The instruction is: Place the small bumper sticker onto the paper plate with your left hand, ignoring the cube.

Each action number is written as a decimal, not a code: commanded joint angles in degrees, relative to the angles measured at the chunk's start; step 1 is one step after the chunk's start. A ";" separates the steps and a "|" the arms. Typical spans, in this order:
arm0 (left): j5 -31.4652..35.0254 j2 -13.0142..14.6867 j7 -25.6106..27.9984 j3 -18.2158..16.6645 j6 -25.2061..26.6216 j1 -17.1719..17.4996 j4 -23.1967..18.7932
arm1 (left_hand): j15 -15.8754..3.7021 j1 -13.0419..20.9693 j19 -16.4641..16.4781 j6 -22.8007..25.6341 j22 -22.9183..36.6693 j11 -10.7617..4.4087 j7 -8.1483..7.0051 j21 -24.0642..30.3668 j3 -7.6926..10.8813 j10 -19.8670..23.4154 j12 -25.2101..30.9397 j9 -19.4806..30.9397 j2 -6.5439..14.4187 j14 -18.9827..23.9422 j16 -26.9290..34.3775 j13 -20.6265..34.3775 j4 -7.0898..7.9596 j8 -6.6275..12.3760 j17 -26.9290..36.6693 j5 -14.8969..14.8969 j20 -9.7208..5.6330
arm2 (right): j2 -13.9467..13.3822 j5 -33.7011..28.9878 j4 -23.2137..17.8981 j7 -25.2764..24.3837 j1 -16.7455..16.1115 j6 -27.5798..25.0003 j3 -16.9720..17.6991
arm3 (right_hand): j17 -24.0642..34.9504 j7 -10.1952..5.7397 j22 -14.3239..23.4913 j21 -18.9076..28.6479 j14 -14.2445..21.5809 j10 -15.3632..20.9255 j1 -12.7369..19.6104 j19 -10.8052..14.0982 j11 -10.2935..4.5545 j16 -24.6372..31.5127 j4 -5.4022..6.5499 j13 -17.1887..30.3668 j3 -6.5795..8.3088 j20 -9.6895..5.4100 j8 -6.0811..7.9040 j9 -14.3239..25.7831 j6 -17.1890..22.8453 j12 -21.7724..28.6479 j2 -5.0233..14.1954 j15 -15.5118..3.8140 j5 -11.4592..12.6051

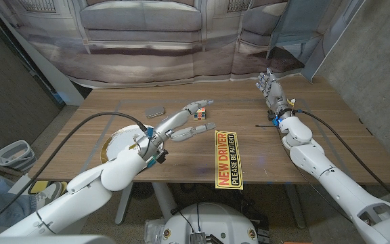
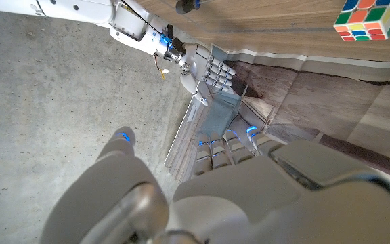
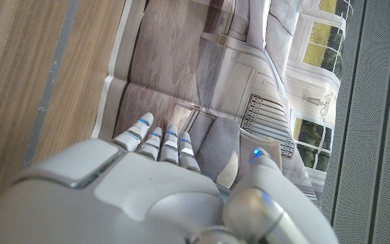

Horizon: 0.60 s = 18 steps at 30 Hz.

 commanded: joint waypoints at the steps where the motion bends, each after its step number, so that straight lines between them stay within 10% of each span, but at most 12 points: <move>1: 1.51 0.86 -0.72 0.91 2.52 -0.72 -1.21 | -0.09 1.03 0.31 0.38 0.04 -0.18 0.06 -0.14 0.13 0.19 -0.32 0.19 -0.13 0.56 -0.23 0.18 -0.58 0.24 0.09 0.39 -0.96 | 0.38 0.04 0.36 -0.17 0.46 -0.17 -0.07 | 0.09 -0.02 0.22 -0.18 0.43 0.46 0.58 0.57 0.00 -0.29 -0.25 0.17 -0.09 -1.09 0.00 0.34 0.36 -0.20 0.30 0.00 0.08; 18: 5.17 2.32 -2.11 2.34 7.44 -1.42 -4.09 | 0.01 3.67 0.48 1.11 0.01 -0.34 0.07 -0.26 0.45 0.14 -0.46 0.21 -0.30 0.75 -0.25 0.19 -2.20 0.38 0.08 0.74 -1.17 | 0.84 -0.03 1.33 0.33 0.96 0.41 -0.31 | 0.09 0.01 0.23 -0.42 0.45 0.52 0.60 0.64 0.01 -0.32 -0.33 0.17 -0.19 -1.09 -0.01 0.35 0.35 -0.22 0.35 -0.02 0.05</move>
